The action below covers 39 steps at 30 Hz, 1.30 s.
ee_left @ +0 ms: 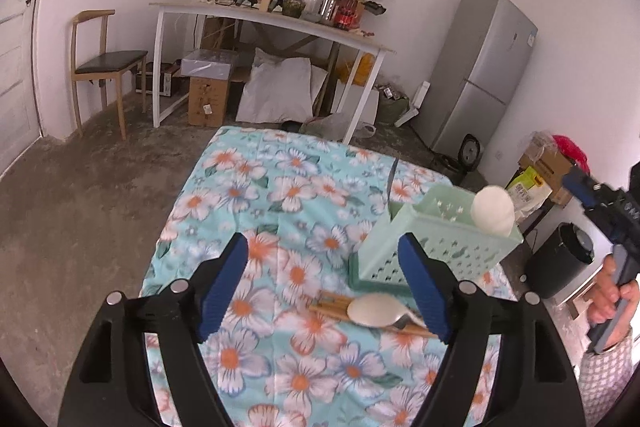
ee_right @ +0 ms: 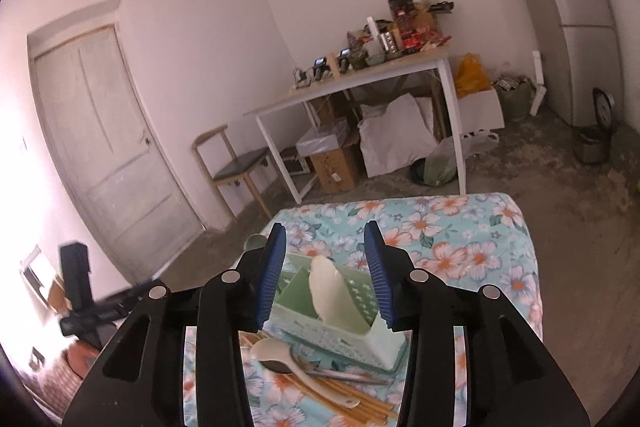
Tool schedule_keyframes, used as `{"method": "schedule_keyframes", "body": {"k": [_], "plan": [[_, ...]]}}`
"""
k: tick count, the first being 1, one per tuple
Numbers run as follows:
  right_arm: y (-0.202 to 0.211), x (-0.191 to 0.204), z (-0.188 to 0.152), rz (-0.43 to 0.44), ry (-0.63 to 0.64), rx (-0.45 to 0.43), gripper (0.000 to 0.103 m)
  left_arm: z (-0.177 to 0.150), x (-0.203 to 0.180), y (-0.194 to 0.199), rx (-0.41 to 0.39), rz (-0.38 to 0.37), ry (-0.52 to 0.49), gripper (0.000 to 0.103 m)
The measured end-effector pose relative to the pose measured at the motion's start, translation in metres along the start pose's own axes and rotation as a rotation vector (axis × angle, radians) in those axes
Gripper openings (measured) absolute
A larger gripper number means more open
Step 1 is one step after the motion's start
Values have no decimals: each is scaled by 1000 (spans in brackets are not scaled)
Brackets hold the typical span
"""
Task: Organize utensils
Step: 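Lower the paddle into the green basket and open the right tool, then move the left tool to the white ladle beside the chopsticks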
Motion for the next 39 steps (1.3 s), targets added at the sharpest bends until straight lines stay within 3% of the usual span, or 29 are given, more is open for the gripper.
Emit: {"method": "schedule_keyframes", "body": {"k": [7,14,18,24,27,32,37,39], "plan": [[25,18,-39,-74,11,32,56,-21,-5,2,38,-20,-28,82],[-5,38,-129,-253,72,253,74,-54,-5,-8,140,-40,-13,93],[-19,42,-166,-320,57,320,88,-70,-2,-11,197,-59,29,97],[-32,50,-203,-455,116,394,95,-77,3,-4,191,-76,58,97],[-33,49,-212,-545,145,405,95,-77,6,2,183,-92,68,97],[-29,54,-206,-584,224,378,95,-78,9,8,143,-111,66,97],[-19,66,-193,-525,268,271,95,-77,5,4,116,-145,58,97],[-20,69,-191,-507,277,250,95,-76,-1,-4,100,-125,23,97]]}}
Point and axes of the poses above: each gripper's, at about its wrist camera, not at the fingertips, and y roughly against the way its jaws point, x to its left, z to its top, the point moved 2 cm from there along -y, roughly the way its jaws point, and after that the axes turned 8 degrees about z, right-handed, at the moved point
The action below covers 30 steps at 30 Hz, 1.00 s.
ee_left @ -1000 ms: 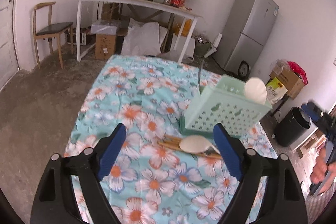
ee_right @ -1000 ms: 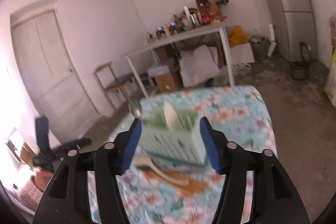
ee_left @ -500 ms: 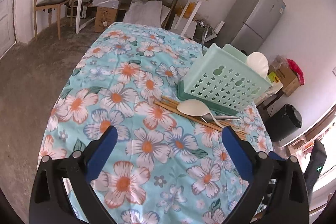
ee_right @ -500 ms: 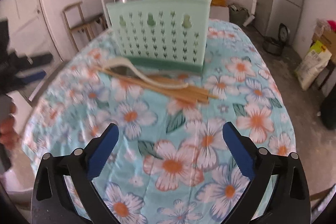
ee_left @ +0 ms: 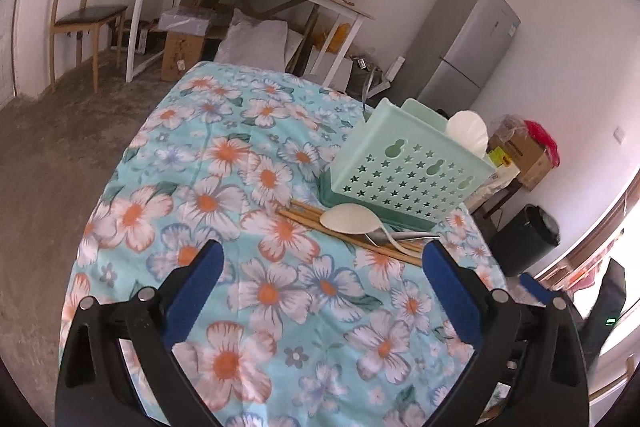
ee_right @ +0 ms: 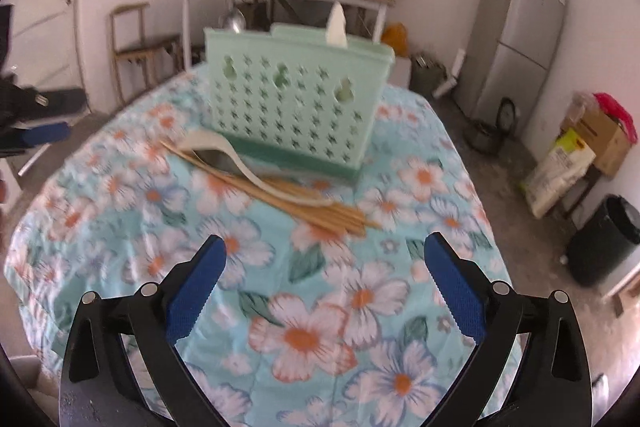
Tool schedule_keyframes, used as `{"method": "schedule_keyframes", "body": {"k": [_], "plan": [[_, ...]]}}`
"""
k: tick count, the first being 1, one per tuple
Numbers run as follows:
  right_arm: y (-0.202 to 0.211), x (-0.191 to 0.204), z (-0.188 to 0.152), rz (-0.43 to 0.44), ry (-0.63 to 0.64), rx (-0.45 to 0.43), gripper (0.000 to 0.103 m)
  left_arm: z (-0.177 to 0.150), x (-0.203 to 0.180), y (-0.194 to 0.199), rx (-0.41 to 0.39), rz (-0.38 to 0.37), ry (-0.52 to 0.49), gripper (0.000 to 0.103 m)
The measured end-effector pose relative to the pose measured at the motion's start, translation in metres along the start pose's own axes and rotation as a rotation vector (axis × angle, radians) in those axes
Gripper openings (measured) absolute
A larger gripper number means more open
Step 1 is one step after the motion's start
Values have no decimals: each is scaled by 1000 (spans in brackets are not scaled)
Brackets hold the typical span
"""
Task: Organize utensils
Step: 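Move the left tool to the white ladle beside the chopsticks, then grasp the white ladle handle with the left tool and lift it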
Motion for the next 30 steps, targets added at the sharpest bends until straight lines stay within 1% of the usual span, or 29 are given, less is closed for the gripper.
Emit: {"method": "schedule_keyframes", "body": {"k": [3,6,7,11,14,18,19,22,24,26,29,30], "plan": [[-1,-1,2,3,-14,-5,95,4,-5,-9,-23,38,-40,97],[-2,-4,3,82,-49,-8,95,9,-13,-19,-47,73,-104,97],[-2,-5,3,92,-60,-7,95,11,-16,-22,-57,90,-137,97],[-9,-9,7,113,-75,13,95,12,-35,-35,-114,197,-345,97],[-13,-11,6,128,-86,20,95,8,-43,-43,-124,222,-438,97],[-17,-13,5,167,-104,19,95,4,-48,-51,-135,233,-506,97],[-19,-14,4,176,-108,26,95,3,-51,-53,-133,232,-523,95],[-24,-16,3,200,-123,35,94,-5,-60,-58,-128,222,-594,84],[-27,-19,3,211,-135,41,91,-9,-66,-64,-117,226,-641,74],[-29,-23,3,217,-148,41,89,-11,-70,-70,-99,226,-674,60],[-35,-27,0,229,-169,53,89,-12,-76,-78,-90,221,-716,50],[-37,-28,0,234,-176,60,89,-13,-77,-82,-89,222,-731,48]]}}
Point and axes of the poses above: each gripper's, at about its wrist camera, not at the fingertips, and y roughly against the way its jaws point, x to its left, z to its top, the point moved 2 cm from there along -y, roughly the way its jaws point, and after that the axes turned 8 degrees about z, right-handed, at the moved point
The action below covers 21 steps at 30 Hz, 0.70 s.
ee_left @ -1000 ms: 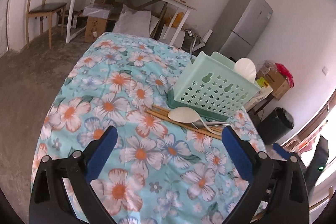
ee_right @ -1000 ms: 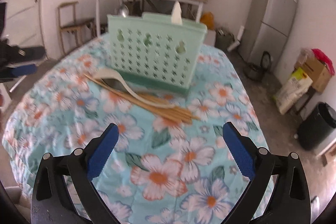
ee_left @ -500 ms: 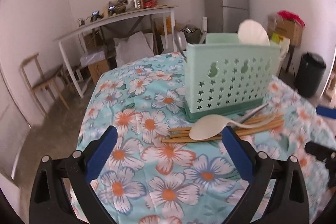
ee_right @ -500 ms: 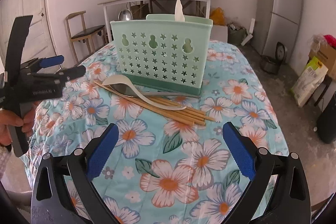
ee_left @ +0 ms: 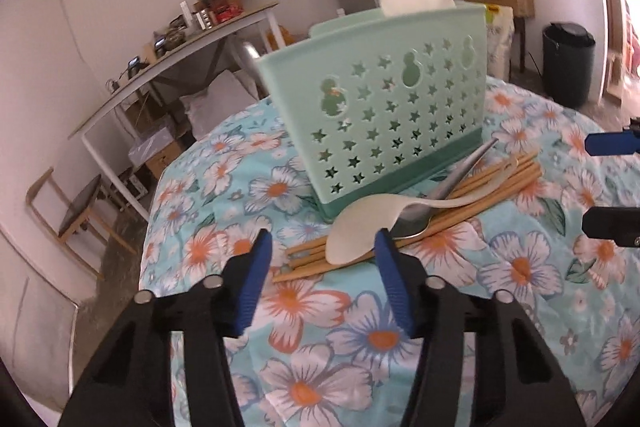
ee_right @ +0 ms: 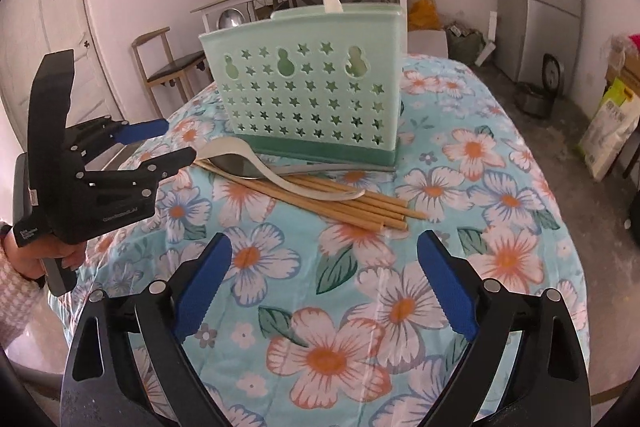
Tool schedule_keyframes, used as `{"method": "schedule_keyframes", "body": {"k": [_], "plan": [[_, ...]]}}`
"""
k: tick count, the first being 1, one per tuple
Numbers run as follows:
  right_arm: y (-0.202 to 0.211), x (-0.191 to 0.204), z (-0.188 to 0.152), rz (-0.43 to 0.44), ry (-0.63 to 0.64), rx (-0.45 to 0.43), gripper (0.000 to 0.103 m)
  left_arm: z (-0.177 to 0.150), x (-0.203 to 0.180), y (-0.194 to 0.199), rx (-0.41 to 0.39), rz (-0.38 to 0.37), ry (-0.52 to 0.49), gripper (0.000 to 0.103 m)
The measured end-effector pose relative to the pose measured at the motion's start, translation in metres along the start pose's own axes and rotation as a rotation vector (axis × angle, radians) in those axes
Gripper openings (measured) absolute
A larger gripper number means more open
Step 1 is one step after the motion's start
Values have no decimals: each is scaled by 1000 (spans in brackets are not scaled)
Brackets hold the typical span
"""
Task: Organize utensils
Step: 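Grasp the white ladle handle with the left tool and lift it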
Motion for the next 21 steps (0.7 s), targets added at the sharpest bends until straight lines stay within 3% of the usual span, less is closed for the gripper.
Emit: {"method": "schedule_keyframes", "body": {"k": [5,7,11,18,21], "plan": [[-7,-7,-2,22,-34,19,86,2,-17,-11,13,-25,-83,35],[-9,-8,-2,23,-35,21,86,3,-24,-13,15,-35,-112,35],[-12,-10,-4,30,-44,26,85,5,-28,-16,15,-34,-127,25],[-12,-14,-6,38,-70,21,85,17,-24,-17,14,-50,-88,24],[-12,-18,-8,45,-85,21,85,19,-29,-21,23,-39,-116,24]]}}
Point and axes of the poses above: each gripper's, at about its wrist camera, not at the fingertips, and y roughly against the way its jaws point, x to its left, z to its top, the point moved 2 cm from there along -y, roughly the way its jaws point, and after that the axes turned 8 degrees about z, right-handed, at the moved point
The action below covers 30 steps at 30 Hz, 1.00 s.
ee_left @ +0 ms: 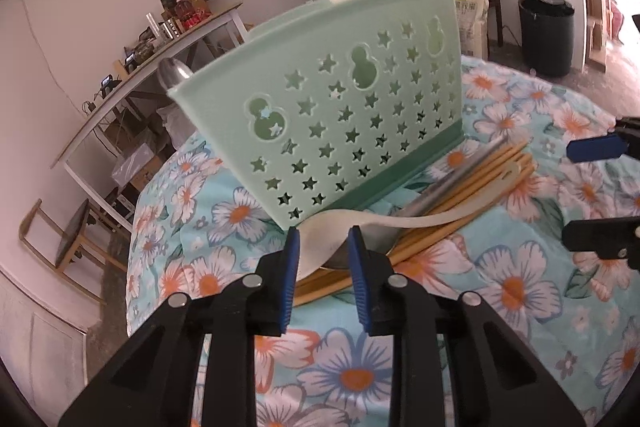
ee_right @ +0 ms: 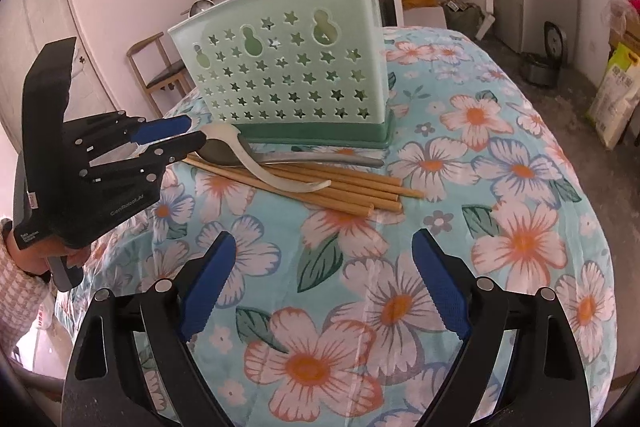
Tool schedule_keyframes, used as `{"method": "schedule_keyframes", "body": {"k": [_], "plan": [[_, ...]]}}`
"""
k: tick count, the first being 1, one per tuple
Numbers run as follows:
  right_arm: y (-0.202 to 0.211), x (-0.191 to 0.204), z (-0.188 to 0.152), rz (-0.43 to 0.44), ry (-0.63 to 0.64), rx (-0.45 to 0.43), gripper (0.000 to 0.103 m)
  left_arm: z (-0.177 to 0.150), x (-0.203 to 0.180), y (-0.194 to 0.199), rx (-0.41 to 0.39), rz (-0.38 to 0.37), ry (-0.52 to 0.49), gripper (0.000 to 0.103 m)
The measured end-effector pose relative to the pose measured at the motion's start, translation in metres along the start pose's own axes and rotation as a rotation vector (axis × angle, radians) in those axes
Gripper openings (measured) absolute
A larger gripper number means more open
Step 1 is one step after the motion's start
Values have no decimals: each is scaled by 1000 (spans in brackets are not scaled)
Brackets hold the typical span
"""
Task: Organize utensils
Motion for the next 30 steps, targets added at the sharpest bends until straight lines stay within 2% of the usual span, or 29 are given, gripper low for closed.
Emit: {"method": "schedule_keyframes", "body": {"k": [3,7,13,16,19,24,30], "plan": [[0,-2,-1,9,-9,-1,85,-2,-7,-7,13,28,-39,27],[1,-4,-1,12,-13,-5,85,-1,-7,-10,14,47,-29,29],[4,-4,-1,11,-16,-18,84,1,-8,0,-24,66,-36,17],[8,-4,0,6,-18,-30,83,4,-13,11,-57,90,-93,10],[12,-5,-1,2,-22,-42,81,6,-13,23,-81,91,-104,5],[21,-3,-2,-7,-17,-56,80,7,-12,49,-130,101,-122,3],[35,1,-4,-22,-5,-80,80,-2,-17,93,-176,76,-187,2]]}}
Point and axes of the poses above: each gripper's, at about its wrist camera, not at the fingertips, and y roughly against the way its jaws point, x to its left, z to its top, the point moved 2 cm from there along -y, roughly the way its jaws point, and after that the axes turned 8 degrees about z, right-handed, at the moved point
